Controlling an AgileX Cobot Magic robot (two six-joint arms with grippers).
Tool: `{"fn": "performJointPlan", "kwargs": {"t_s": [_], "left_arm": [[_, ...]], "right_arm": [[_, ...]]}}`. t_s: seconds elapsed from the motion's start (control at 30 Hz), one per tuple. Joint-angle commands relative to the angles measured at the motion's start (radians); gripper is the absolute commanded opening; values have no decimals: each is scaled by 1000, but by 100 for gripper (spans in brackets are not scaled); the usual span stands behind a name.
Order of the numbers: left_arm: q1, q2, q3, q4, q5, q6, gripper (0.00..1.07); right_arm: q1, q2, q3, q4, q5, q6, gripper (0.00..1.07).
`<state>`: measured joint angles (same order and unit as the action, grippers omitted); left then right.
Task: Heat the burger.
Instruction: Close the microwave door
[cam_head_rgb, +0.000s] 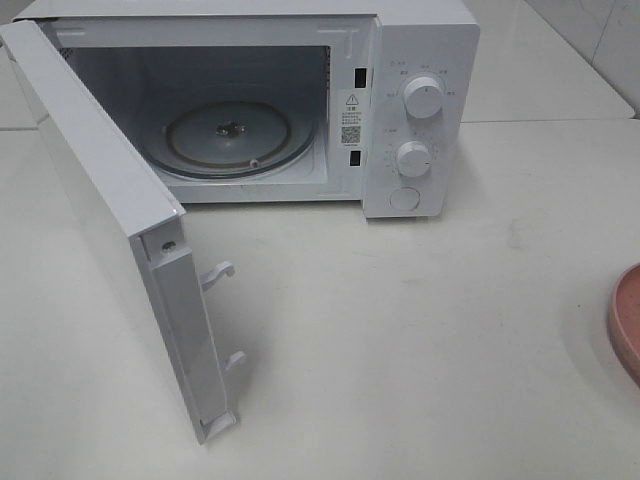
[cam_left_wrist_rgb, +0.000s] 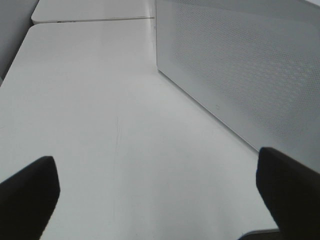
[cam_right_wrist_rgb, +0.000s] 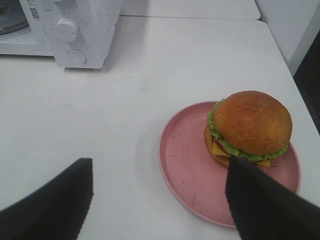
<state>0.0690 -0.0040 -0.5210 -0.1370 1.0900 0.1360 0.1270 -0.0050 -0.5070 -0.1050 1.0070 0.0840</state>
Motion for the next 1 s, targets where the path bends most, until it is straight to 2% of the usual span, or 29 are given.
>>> {"fn": "performJointPlan", "kwargs": {"t_s": [0.03, 0.4, 0.5, 0.53, 0.57, 0.63, 0.67, 0.73, 0.77, 0.8, 0.83, 0.87, 0.9, 0.93, 0.97, 1.0], "left_arm": [[5, -7, 2, -4, -14, -4, 100], [5, -2, -9, -15, -27, -4, 99], [5, 26, -23, -24, -67, -4, 94], [5, 59, -25, -24, -101, -4, 88], [5, 59, -25, -24, -101, -4, 88], [5, 115, -25, -24, -143, -3, 76], [5, 115, -25, -24, -143, -3, 76], [5, 193, -18, -24, -195, -3, 62], [5, 193, -18, -24, -195, -3, 62], [5, 242, -12, -25, -226, -3, 52], [5, 270, -9, -25, -248, -3, 47], [5, 270, -9, -25, -248, -3, 47], [5, 322, 1, -27, -297, -5, 34], [5, 322, 1, -27, -297, -5, 34], [5, 382, 15, -30, -342, -5, 20], [5, 410, 22, -30, -368, -4, 11]], "right_arm": [[-7, -30, 5, 1, -12, -8, 72], [-7, -30, 5, 1, -12, -8, 72], [-7, -30, 5, 1, -12, -8, 72], [-7, -30, 5, 1, -12, -8, 72], [-7, -30, 5, 1, -12, -8, 72], [-7, -30, 5, 1, -12, -8, 72], [-7, -30, 5, 1, -12, -8, 72], [-7, -30, 5, 1, -12, -8, 72], [-7, -30, 5, 1, -12, -8, 72], [-7, -30, 5, 1, -12, -8, 72], [-7, -30, 5, 1, -12, -8, 72], [-7, -30, 5, 1, -12, -8, 72], [-7, -30, 5, 1, -12, -8, 72], [-7, -30, 5, 1, -12, -8, 72], [-7, -30, 5, 1, -12, -8, 72], [-7, -30, 5, 1, -12, -8, 72]]}}
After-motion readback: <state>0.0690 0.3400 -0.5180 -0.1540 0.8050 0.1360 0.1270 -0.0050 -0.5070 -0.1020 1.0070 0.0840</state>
